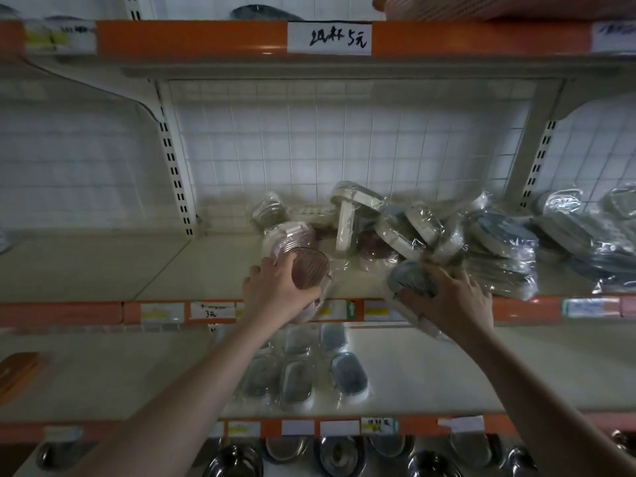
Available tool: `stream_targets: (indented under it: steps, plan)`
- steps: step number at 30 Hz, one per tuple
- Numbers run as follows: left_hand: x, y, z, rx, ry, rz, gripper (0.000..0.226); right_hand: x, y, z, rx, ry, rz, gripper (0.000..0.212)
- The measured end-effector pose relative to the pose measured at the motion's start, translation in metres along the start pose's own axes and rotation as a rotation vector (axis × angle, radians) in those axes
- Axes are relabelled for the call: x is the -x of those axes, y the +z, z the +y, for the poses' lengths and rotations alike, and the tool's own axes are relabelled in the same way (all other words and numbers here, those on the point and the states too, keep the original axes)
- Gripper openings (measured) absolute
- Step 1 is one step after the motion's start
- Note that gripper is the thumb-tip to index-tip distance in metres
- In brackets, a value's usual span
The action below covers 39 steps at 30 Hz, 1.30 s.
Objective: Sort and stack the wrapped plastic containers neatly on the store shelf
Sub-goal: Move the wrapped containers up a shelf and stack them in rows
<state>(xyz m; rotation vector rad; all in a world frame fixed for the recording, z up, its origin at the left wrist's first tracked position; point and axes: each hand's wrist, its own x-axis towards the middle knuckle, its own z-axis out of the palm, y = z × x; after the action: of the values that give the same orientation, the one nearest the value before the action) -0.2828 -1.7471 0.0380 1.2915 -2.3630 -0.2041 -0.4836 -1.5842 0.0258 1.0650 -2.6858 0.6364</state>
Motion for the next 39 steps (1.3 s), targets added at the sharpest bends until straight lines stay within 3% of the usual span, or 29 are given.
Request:
stream_targets:
  steps: [12, 28, 39]
  plan:
    - [0.065, 0.008, 0.019, 0.014, -0.041, 0.065, 0.076, 0.045, -0.003, 0.04, -0.026, 0.0, -0.005, 0.07]
    - [0.18, 0.11, 0.136, 0.067, -0.162, -0.056, 0.08, 0.089, -0.02, 0.222, -0.001, 0.021, -0.166, 0.067]
    - [0.143, 0.186, 0.15, 0.066, -0.201, -0.172, 0.08, 0.052, 0.041, 0.251, 0.036, 0.074, -0.246, 0.073]
